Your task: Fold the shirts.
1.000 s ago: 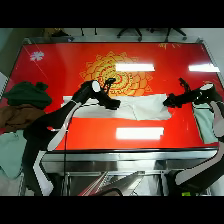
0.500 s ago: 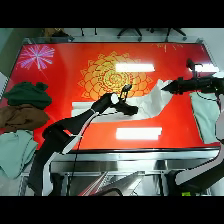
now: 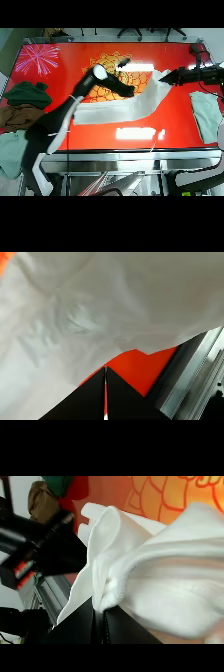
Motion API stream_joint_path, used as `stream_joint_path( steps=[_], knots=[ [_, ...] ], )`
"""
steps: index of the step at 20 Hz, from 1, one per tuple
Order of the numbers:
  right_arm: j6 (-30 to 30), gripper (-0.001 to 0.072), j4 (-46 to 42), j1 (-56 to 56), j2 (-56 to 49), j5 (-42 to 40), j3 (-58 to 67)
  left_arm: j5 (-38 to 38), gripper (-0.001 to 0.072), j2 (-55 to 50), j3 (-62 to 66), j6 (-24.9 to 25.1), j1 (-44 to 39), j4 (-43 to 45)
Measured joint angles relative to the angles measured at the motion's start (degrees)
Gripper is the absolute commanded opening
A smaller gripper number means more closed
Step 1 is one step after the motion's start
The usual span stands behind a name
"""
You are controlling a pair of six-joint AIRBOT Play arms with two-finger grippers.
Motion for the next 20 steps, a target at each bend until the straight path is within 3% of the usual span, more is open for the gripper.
stream_joint_path(
  steps=[4, 7, 8, 9, 13, 16, 20],
  knots=[
    [0.6, 0.0026, 0.4, 15.9, 0.6, -9.7, 0.0, -2.6, 0.0013, 15.1, -3.0, 1.1, 11.6, -0.3],
    [0.8, 0.0028, 0.5, 31.2, -2.4, -22.4, 0.0, -3.4, 0.0013, 24.5, -6.6, 2.2, 18.9, -0.5],
    [0.1, 0.0137, 0.3, 36.8, -4.4, -28.4, 0.0, -3.4, 0.0013, 27.3, -8.4, 2.9, 20.9, -0.6],
    [-0.6, 0.0343, -0.2, 41.6, -6.6, -34.2, 0.0, -3.2, 0.0013, 29.6, -10.3, 3.4, 22.4, -0.6],
    [-2.3, 0.0371, -3.6, 54.3, -15.2, -52.4, 0.0, -2.1, 0.0013, 36.6, -19.3, 6.1, 25.8, -0.5],
    [-2.7, 0.037, -6.2, 54.8, -15.9, -54.3, 0.0, -0.3, 0.0014, 39.9, -25.2, 7.9, 26.8, -0.4],
    [0.3, 0.037, -13.5, 47.1, -10.7, -46.9, 0.1, 1.9, 0.0013, 42.4, -29.6, 9.0, 27.2, -0.5]
  ],
)
